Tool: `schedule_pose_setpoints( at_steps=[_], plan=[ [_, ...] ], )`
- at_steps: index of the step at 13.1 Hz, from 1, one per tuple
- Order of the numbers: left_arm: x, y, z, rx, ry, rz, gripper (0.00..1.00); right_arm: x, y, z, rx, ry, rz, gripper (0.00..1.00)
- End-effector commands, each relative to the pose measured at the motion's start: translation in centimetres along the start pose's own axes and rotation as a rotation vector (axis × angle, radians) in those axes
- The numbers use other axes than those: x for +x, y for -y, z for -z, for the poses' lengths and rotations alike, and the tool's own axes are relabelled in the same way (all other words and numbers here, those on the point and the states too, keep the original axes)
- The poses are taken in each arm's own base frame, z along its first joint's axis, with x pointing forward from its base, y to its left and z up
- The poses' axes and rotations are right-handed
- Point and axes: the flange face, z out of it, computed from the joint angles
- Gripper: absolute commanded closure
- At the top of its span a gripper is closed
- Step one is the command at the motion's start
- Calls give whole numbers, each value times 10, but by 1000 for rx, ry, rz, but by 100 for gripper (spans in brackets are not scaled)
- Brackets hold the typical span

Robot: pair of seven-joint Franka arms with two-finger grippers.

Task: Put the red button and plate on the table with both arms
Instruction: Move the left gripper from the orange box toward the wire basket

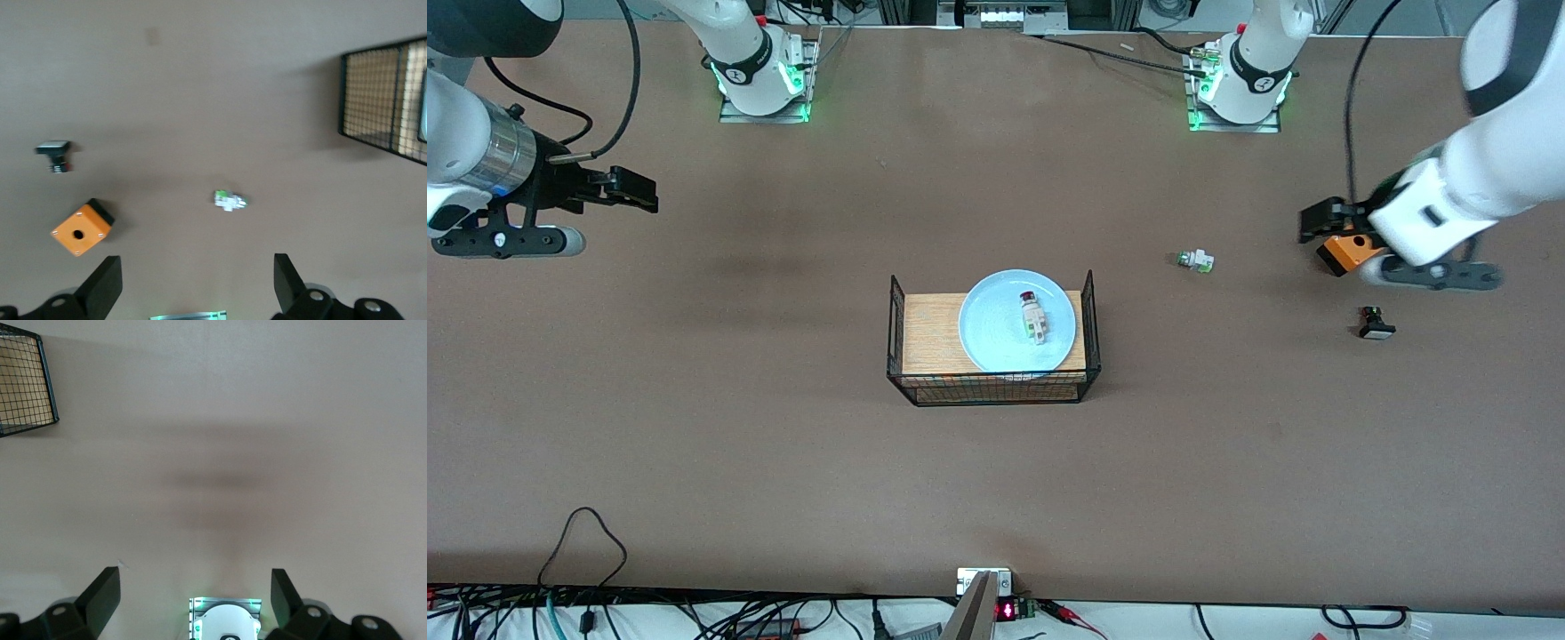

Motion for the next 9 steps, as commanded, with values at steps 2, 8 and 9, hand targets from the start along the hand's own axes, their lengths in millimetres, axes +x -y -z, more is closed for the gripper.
schedule_pose_setpoints(
  at_steps=[2,8,9],
  plan=[
    [11,-93,-9,14,-20,-139,0,1,8,6,-12,-9,2,0],
    [38,-232,-43,-46,-174,-118,0,17,4,1,-9,-49,-13,0],
    [38,-255,-49,-48,-167,-121,0,27,7,-11,-10,-39,-15,0]
  ],
)
